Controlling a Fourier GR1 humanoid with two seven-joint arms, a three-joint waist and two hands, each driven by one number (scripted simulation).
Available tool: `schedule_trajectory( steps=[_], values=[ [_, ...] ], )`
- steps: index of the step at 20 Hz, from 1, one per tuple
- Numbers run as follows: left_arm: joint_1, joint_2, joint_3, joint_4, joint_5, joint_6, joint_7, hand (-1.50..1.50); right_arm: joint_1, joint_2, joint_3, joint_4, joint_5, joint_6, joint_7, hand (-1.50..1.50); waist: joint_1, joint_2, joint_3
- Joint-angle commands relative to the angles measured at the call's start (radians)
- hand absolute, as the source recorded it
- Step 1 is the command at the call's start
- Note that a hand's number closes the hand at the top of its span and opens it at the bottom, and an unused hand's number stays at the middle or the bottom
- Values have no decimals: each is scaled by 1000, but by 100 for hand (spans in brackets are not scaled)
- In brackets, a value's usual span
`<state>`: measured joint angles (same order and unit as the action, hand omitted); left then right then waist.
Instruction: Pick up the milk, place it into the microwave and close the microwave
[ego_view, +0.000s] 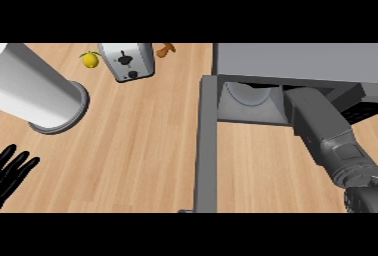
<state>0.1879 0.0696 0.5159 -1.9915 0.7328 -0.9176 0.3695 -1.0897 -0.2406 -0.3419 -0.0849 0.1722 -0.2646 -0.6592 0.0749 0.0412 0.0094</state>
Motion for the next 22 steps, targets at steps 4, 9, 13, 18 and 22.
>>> schedule_trajectory(
  steps=[4, 9, 13, 18, 22],
  values=[
    [7, -20, -109, 58, -52, -108, 13, -150, 70, 52, -47, -36, -66, 244, -92, -150, -48, -27, -8],
    [-20, -68, -141, 82, -197, -159, -27, -150, 130, 144, -70, -61, -114, 326, -125, -150, -80, -43, -10],
    [43, -69, -190, 17, -257, -124, -78, -150, 261, 175, -37, -114, -112, 379, -176, -150, -93, -53, -11],
    [-65, -69, -261, 113, -406, -72, -154, -150, 382, 238, 25, -175, -84, 346, -192, -150, -115, -57, -12],
    [-102, -70, -308, 165, -486, -35, -219, 150, 528, 226, 48, -223, -74, 344, -217, -150, -132, -60, -13]
  ],
)
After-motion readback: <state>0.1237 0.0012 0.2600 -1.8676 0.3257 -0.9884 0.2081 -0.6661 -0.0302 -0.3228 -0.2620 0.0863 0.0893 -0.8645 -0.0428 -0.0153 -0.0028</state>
